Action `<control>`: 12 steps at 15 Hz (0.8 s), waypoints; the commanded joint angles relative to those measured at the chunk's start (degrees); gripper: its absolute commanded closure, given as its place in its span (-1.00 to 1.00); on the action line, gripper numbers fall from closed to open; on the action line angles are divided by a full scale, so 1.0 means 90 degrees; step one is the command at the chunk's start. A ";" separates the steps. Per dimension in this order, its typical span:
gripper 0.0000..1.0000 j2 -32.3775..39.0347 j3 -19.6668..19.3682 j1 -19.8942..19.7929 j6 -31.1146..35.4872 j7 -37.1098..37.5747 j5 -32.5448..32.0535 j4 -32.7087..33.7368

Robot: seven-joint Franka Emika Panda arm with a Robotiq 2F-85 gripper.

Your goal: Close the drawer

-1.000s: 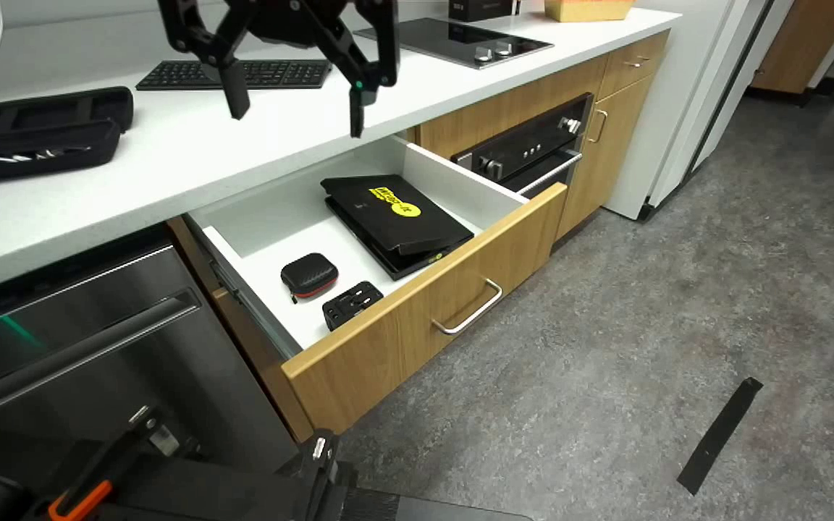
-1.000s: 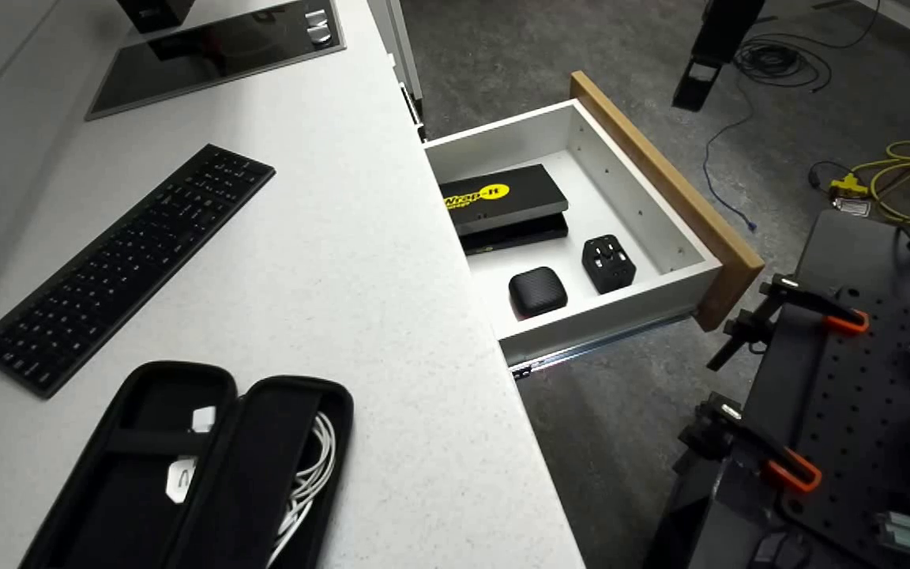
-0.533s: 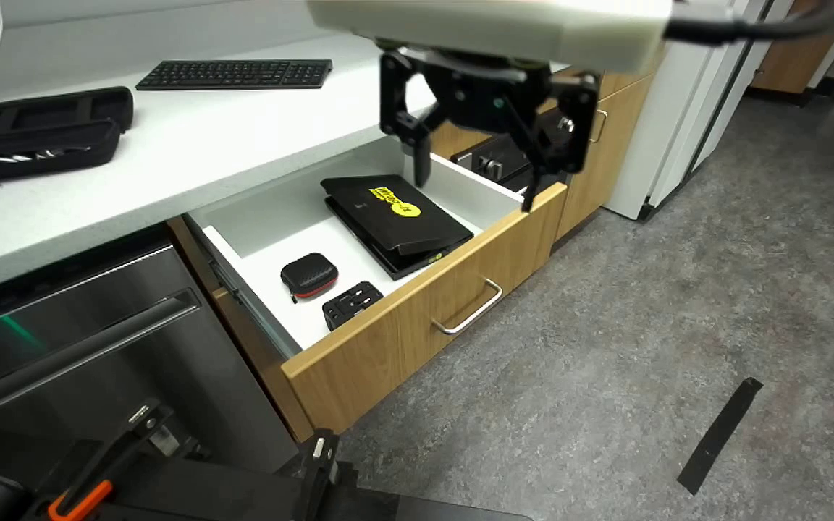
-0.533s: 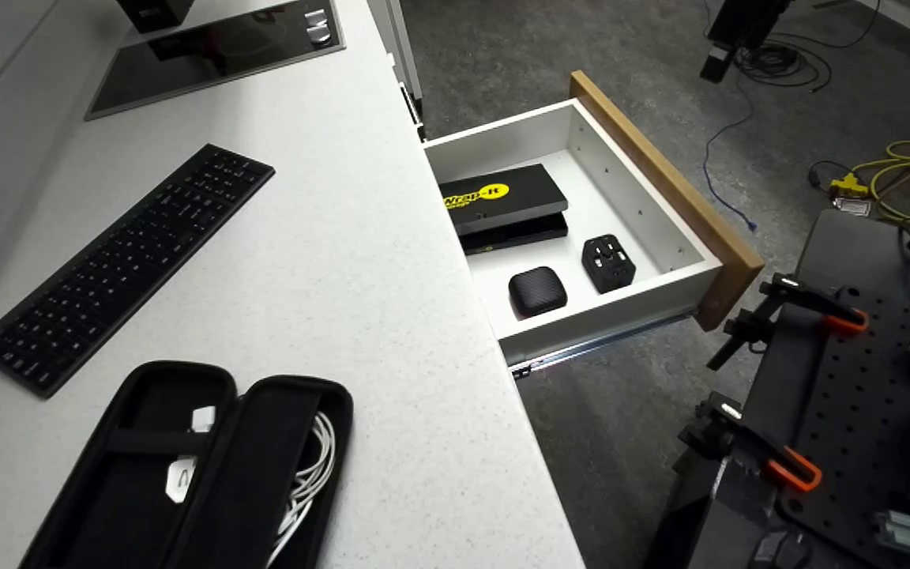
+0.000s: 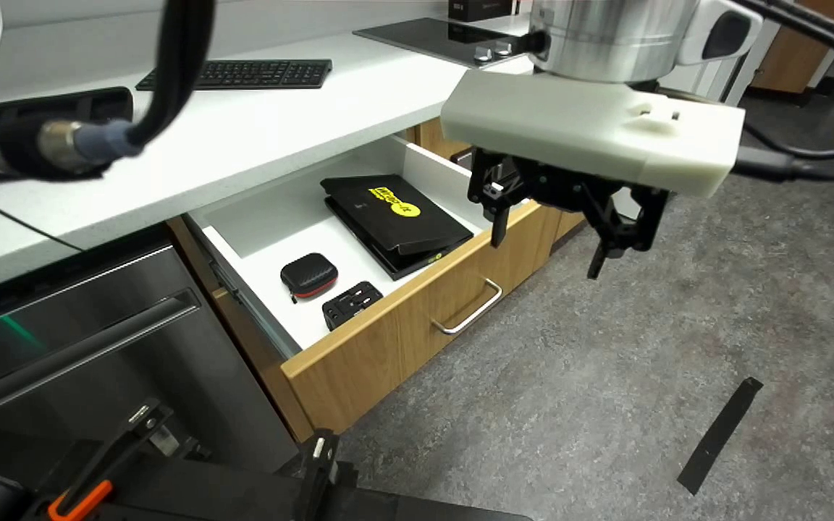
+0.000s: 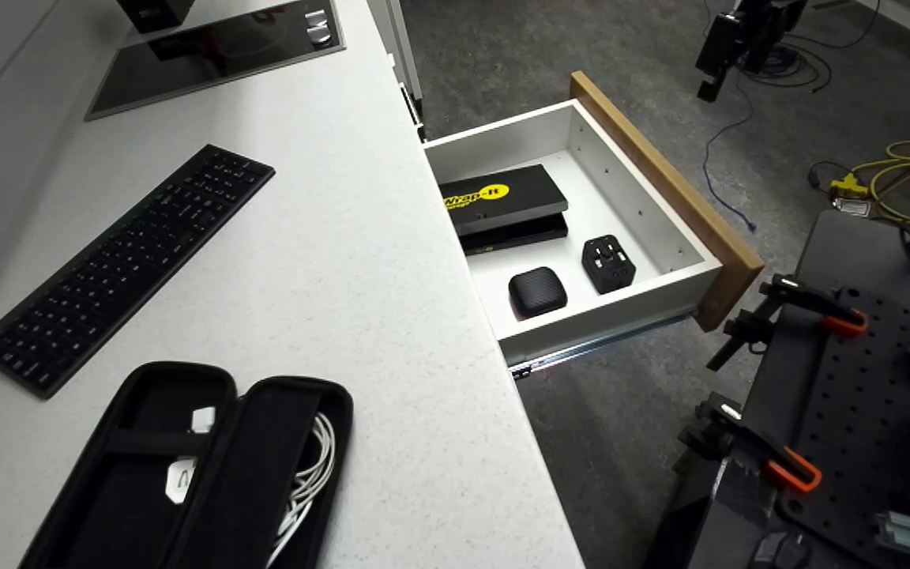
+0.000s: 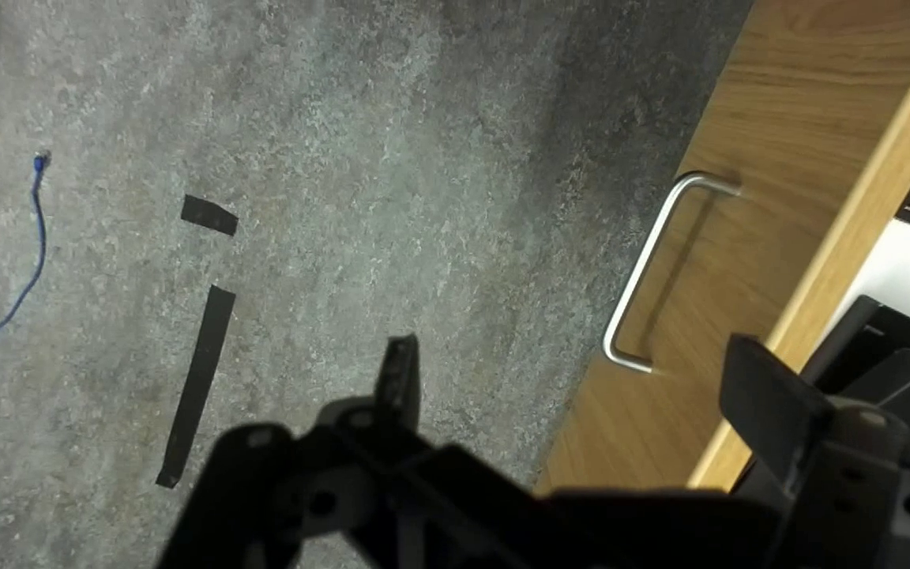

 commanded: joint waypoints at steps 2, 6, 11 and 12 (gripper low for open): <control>-1.00 -0.0004 0.0141 -0.0139 -0.0012 0.0027 -0.0015 0.0025; -1.00 0.0775 0.0182 -0.0157 0.0909 0.0327 0.0203 0.0251; -1.00 0.2052 0.0276 -0.0255 0.1934 0.0424 0.0839 0.0819; -1.00 0.2286 0.0348 -0.0298 0.1966 0.0467 0.0971 0.0980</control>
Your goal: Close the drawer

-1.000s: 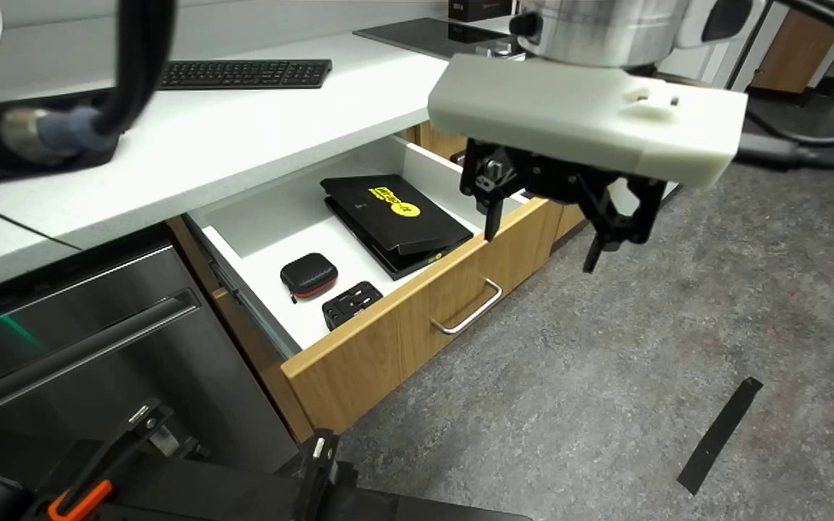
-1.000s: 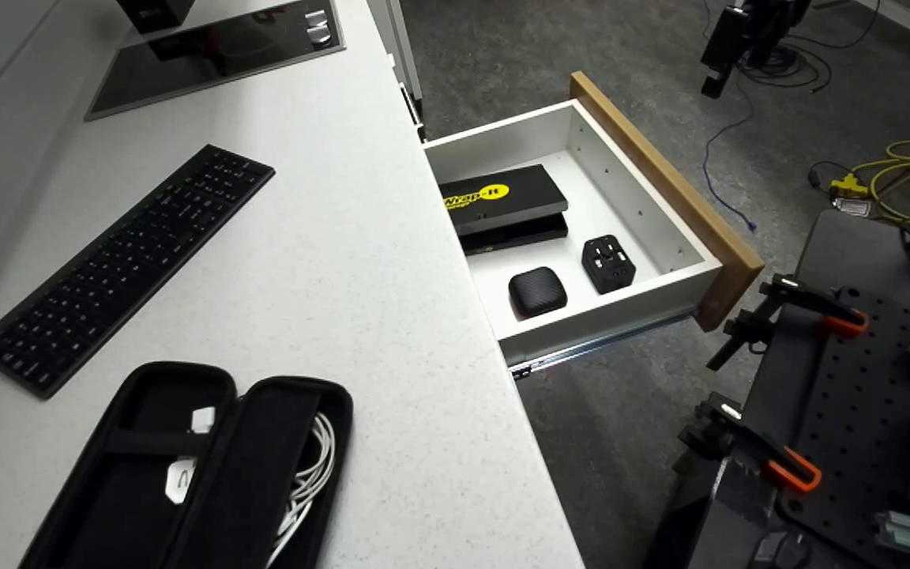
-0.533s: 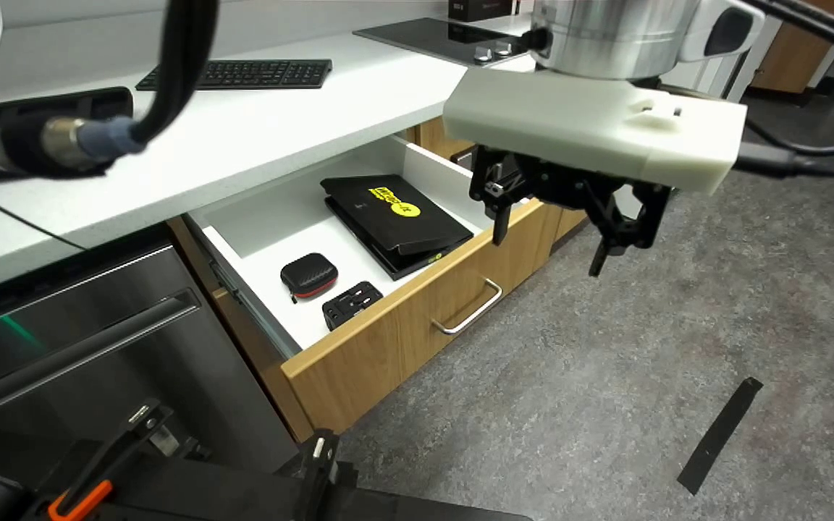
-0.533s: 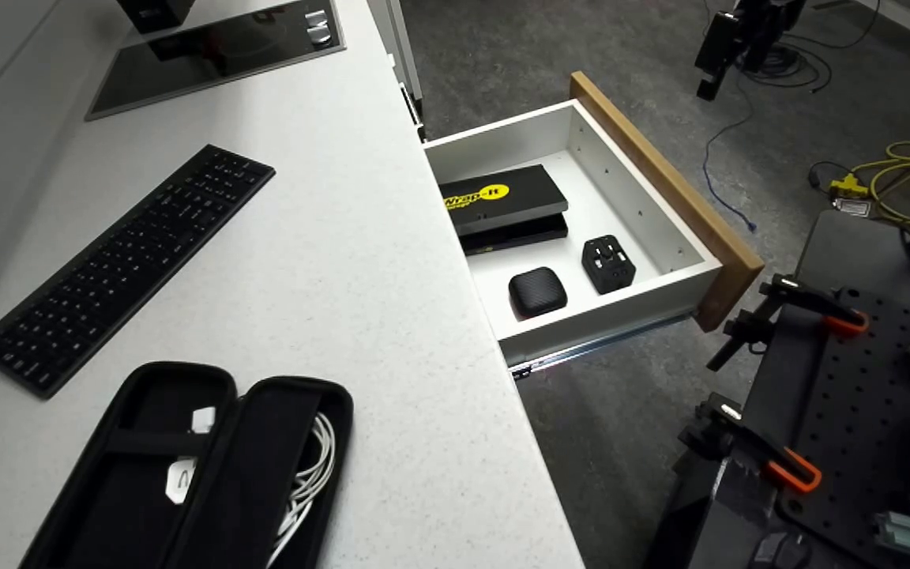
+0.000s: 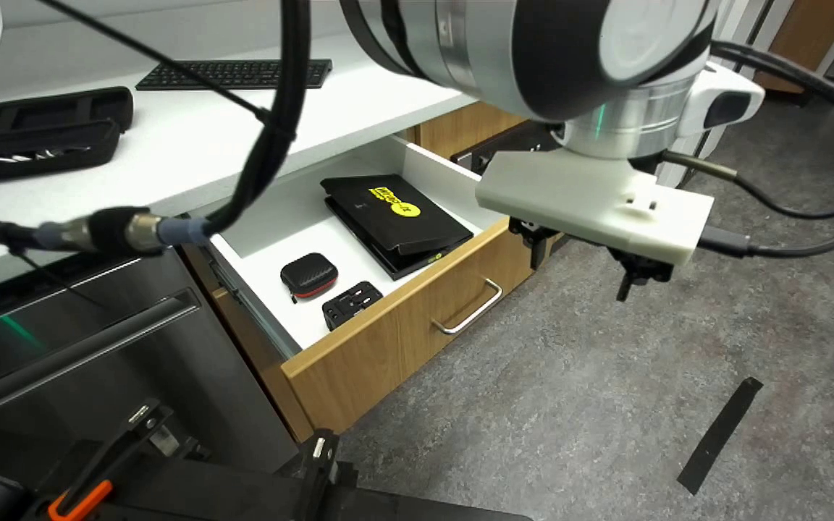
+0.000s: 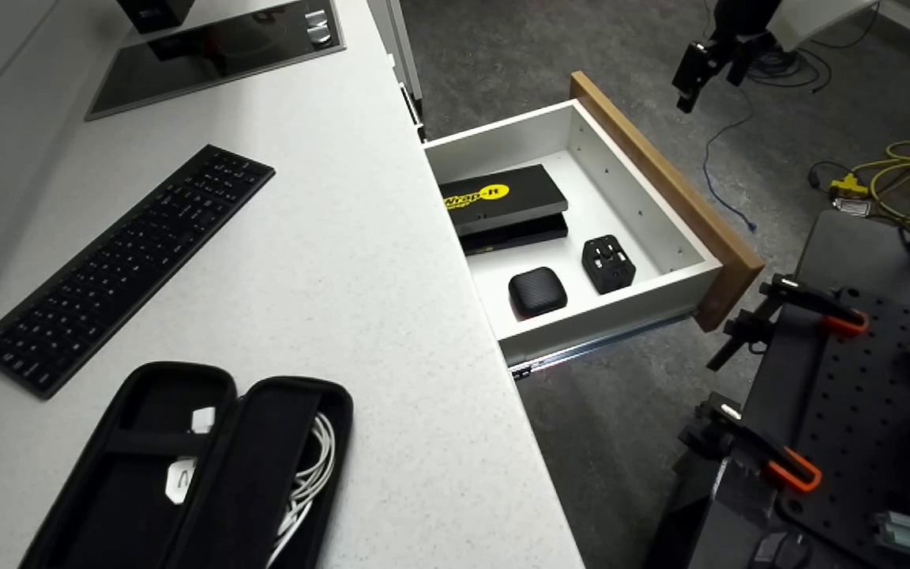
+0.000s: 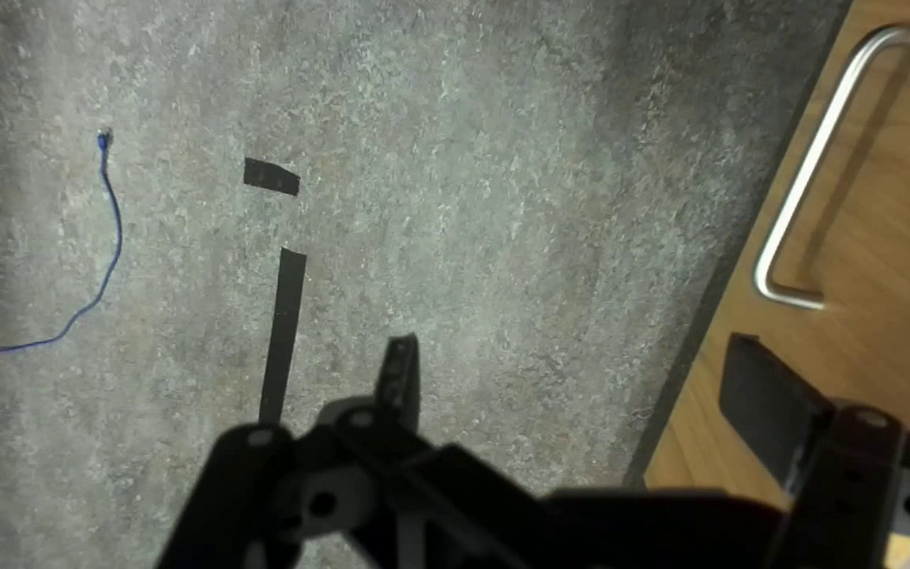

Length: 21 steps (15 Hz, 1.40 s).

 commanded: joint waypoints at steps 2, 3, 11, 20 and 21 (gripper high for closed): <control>-1.00 0.1409 0.0286 -0.0127 0.0386 0.0253 0.0704 0.0978; -1.00 0.1621 0.0620 -0.0424 0.0309 0.0515 0.0575 0.1197; -1.00 0.2903 0.1923 -0.1314 -0.0108 0.0882 0.0916 0.2592; -1.00 0.3123 0.2909 -0.1473 -0.1229 0.0547 0.1335 0.3336; -1.00 0.3133 0.2945 -0.1413 -0.1302 0.0570 0.1360 0.3404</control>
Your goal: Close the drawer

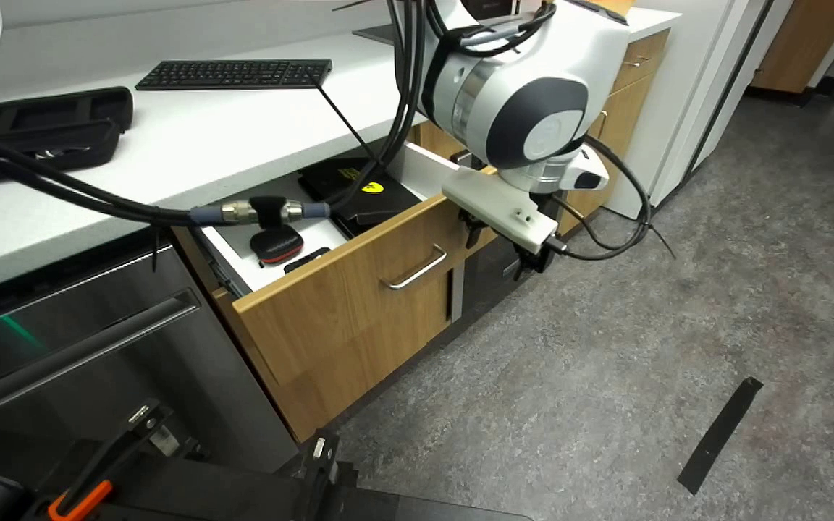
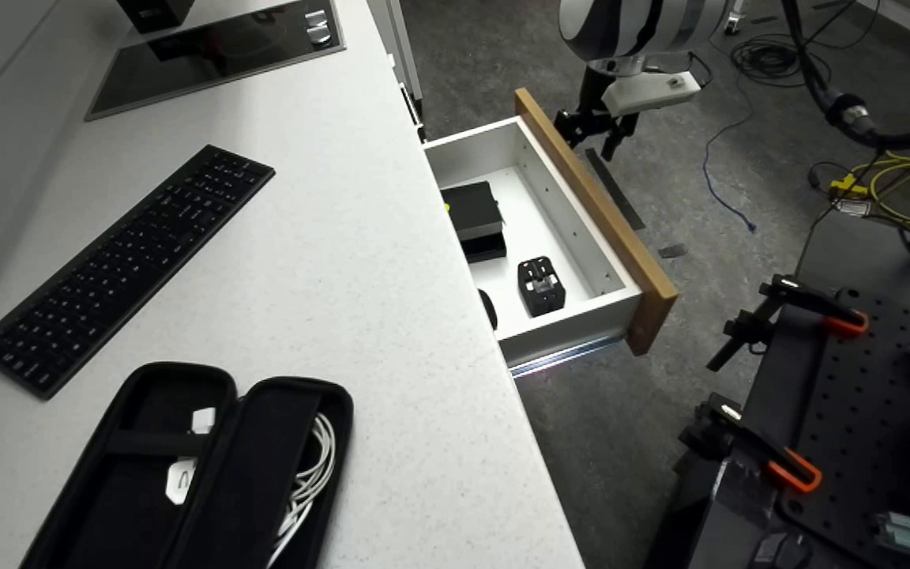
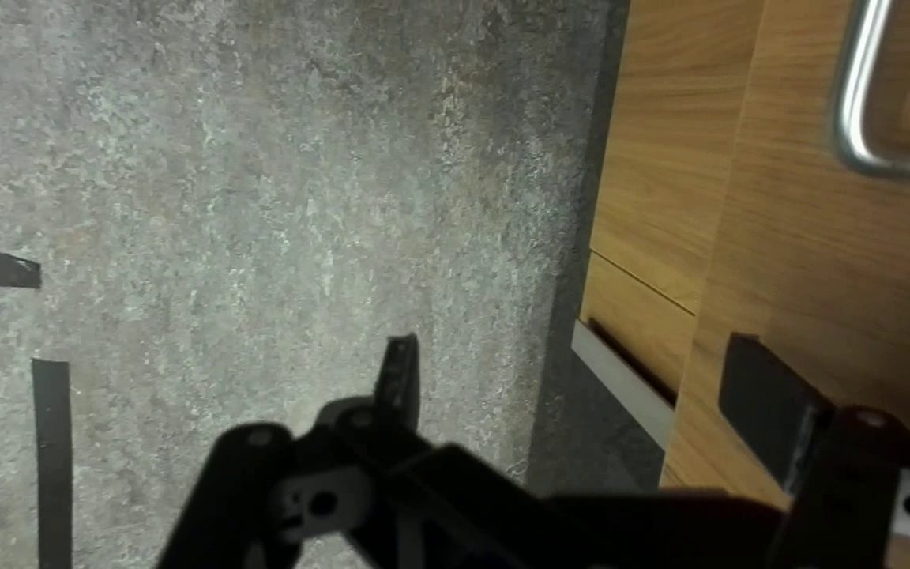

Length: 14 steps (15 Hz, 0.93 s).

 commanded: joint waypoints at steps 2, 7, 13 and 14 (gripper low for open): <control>-1.00 0.0216 0.0100 0.0293 -0.0475 -0.0132 0.0222 0.0497; -1.00 0.0115 -0.0034 0.0437 -0.0281 -0.0108 0.0181 0.0310; -1.00 0.0176 0.0040 0.0400 -0.0294 -0.0168 0.0230 0.0357; -1.00 0.0247 0.0158 0.0339 -0.0334 -0.0296 0.0287 0.0429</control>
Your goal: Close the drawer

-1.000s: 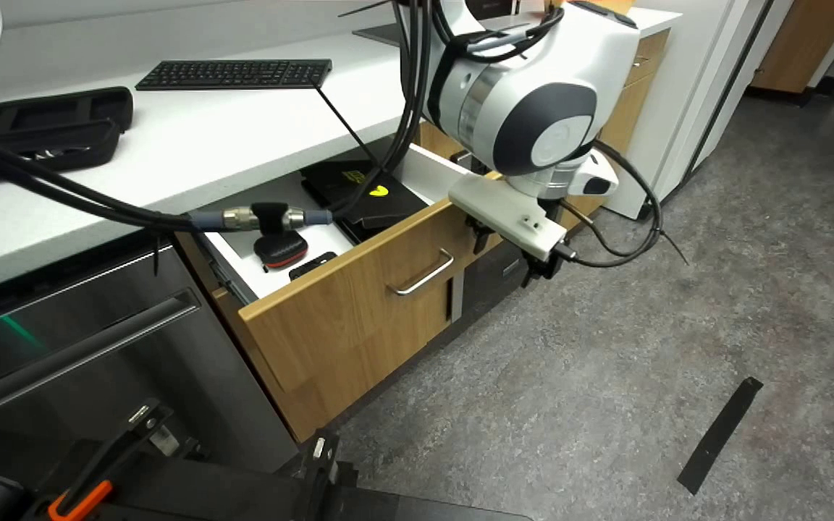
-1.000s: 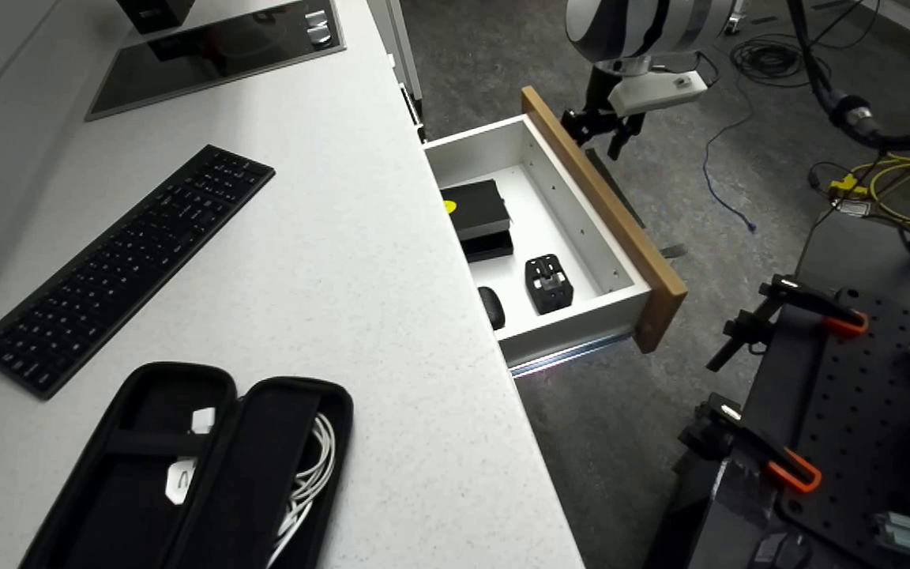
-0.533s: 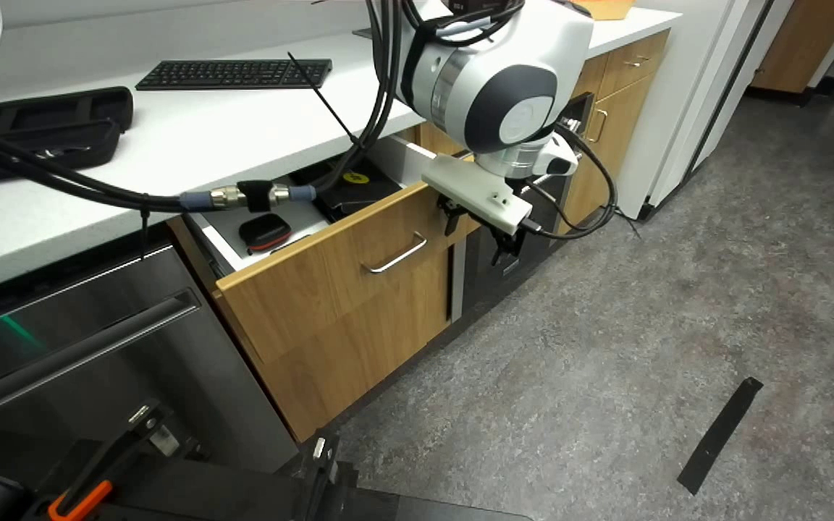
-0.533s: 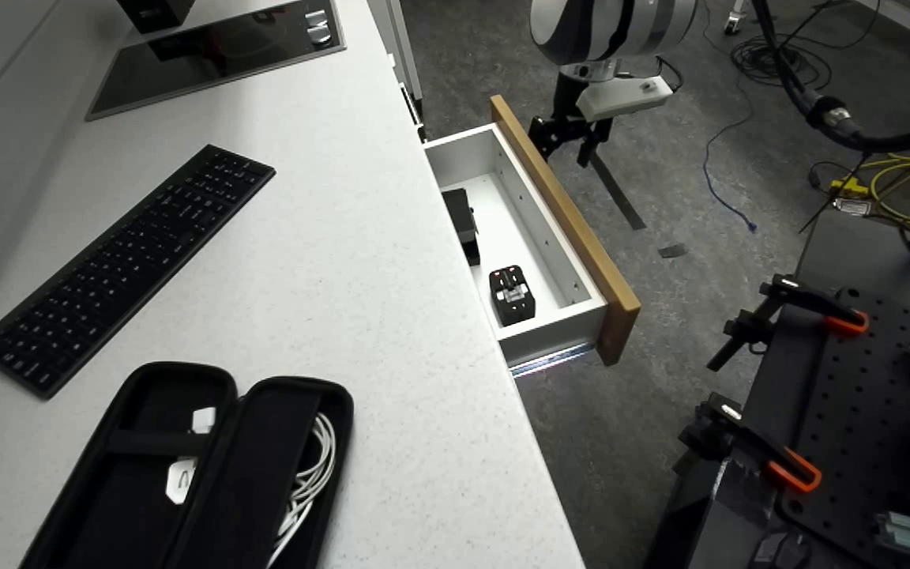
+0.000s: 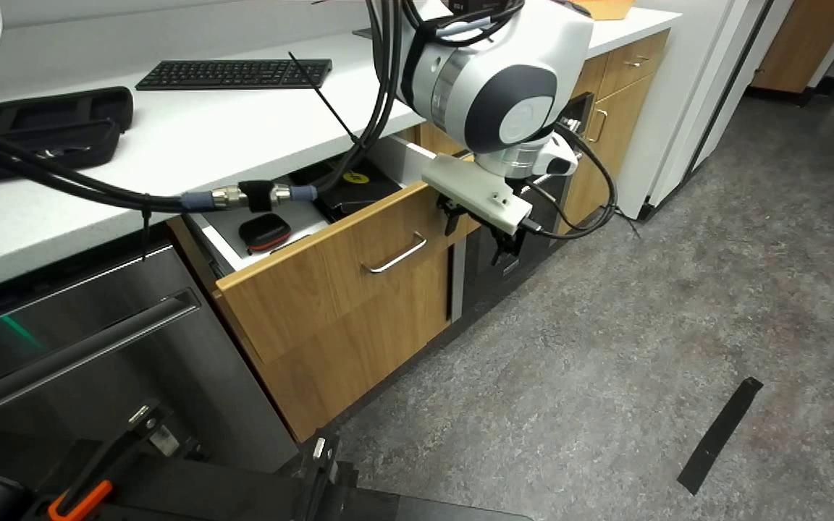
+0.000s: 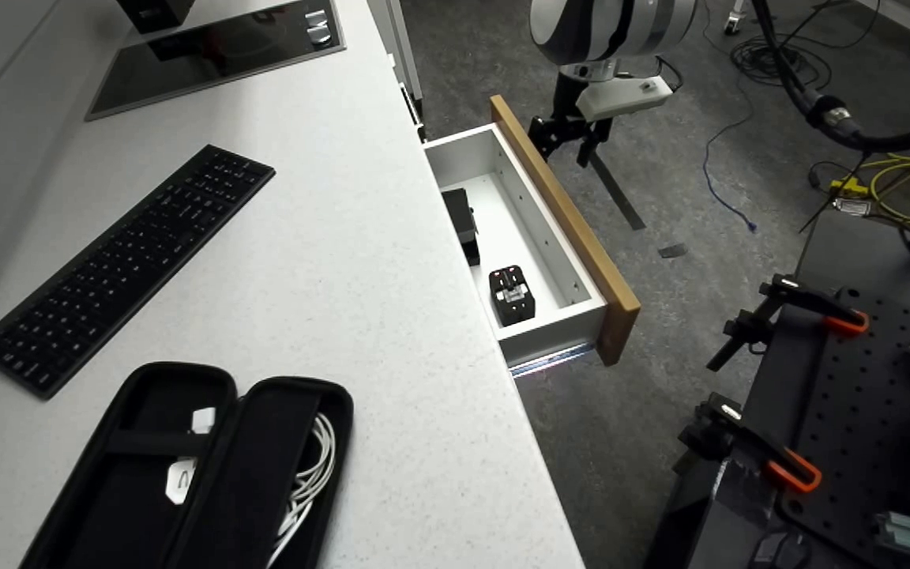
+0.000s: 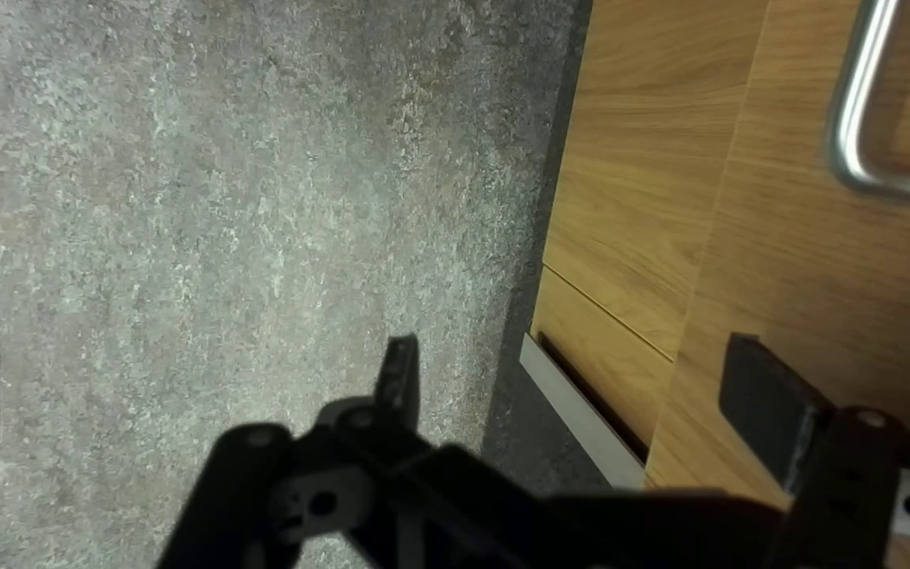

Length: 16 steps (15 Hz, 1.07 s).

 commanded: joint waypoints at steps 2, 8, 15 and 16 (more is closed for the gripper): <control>-1.00 0.0327 0.0344 -0.0070 -0.0161 -0.0460 0.0522 0.0349; -1.00 0.1079 0.0899 0.0081 -0.0199 -0.0657 0.1027 0.1192; -1.00 0.2056 0.1379 0.0361 -0.0747 -0.0585 0.1047 0.2626; -1.00 0.2152 0.1435 0.0384 -0.0848 -0.0610 0.1062 0.2790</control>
